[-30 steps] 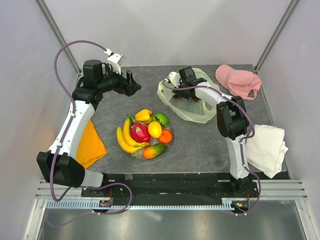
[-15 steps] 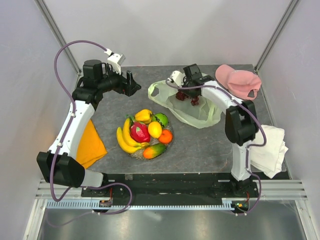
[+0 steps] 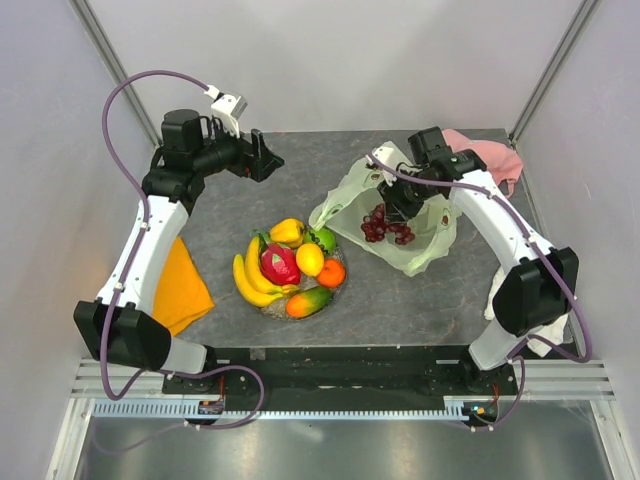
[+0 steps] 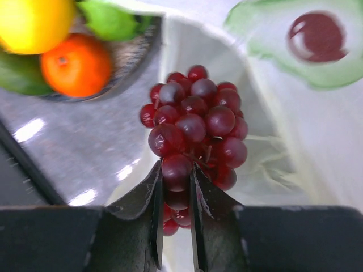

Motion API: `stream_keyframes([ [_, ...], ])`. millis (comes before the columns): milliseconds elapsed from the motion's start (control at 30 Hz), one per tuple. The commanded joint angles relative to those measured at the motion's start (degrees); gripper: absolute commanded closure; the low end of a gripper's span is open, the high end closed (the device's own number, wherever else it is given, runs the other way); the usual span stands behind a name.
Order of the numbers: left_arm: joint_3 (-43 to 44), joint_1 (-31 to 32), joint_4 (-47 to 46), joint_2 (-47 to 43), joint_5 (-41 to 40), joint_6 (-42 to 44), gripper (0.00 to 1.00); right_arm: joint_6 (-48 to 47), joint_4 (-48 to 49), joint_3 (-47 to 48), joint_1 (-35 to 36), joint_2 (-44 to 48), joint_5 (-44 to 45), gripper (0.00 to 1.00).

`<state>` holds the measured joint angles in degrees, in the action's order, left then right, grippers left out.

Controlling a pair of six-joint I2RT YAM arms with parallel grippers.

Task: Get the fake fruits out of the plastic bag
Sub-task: Take out the fake fruit from the plastic bag, then place the fake fruit on the plate.

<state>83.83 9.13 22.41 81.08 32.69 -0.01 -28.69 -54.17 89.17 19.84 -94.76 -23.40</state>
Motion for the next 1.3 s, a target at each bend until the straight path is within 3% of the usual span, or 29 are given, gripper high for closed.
stream_keyframes([
  [0,2.56,0.28,-2.29,0.22,1.94,-2.80,0.07,-1.63,-11.88,10.55,-0.06,2.83,-14.64,0.78],
  [167,2.56,0.28,-2.11,-0.66,0.54,-1.40,0.07,-9.44,-27.28,22.70,1.43,1.68,-18.96,0.78],
  [333,2.83,0.02,-2.02,-1.45,-2.45,-0.17,0.06,-12.97,-29.15,17.98,10.20,3.62,-21.77,0.79],
  [433,3.79,-0.07,-1.59,-2.06,-2.98,-0.16,0.06,-9.73,-25.12,19.73,16.79,1.87,-22.74,0.79],
  [533,3.71,-0.16,-0.80,-3.38,-3.33,2.20,0.06,-8.41,-21.77,24.81,18.92,-2.59,-22.13,0.80],
  [733,0.73,-0.77,-0.53,-6.54,-3.86,3.00,0.06,-4.89,-18.08,43.26,22.52,-14.39,-21.96,0.81],
  [900,-0.95,-2.70,-0.53,-9.44,-3.51,2.82,0.06,0.28,-10.26,42.15,26.47,-19.92,-11.62,0.84],
  [1033,-1.83,-3.76,-0.53,-10.94,-3.42,2.74,0.06,10.30,-4.11,41.10,27.10,-21.87,-4.22,0.87],
  [1267,-3.59,-4.82,-0.97,-12.08,-2.63,1.77,0.06,18.66,-0.85,37.49,27.45,-22.75,1.33,0.95],
])
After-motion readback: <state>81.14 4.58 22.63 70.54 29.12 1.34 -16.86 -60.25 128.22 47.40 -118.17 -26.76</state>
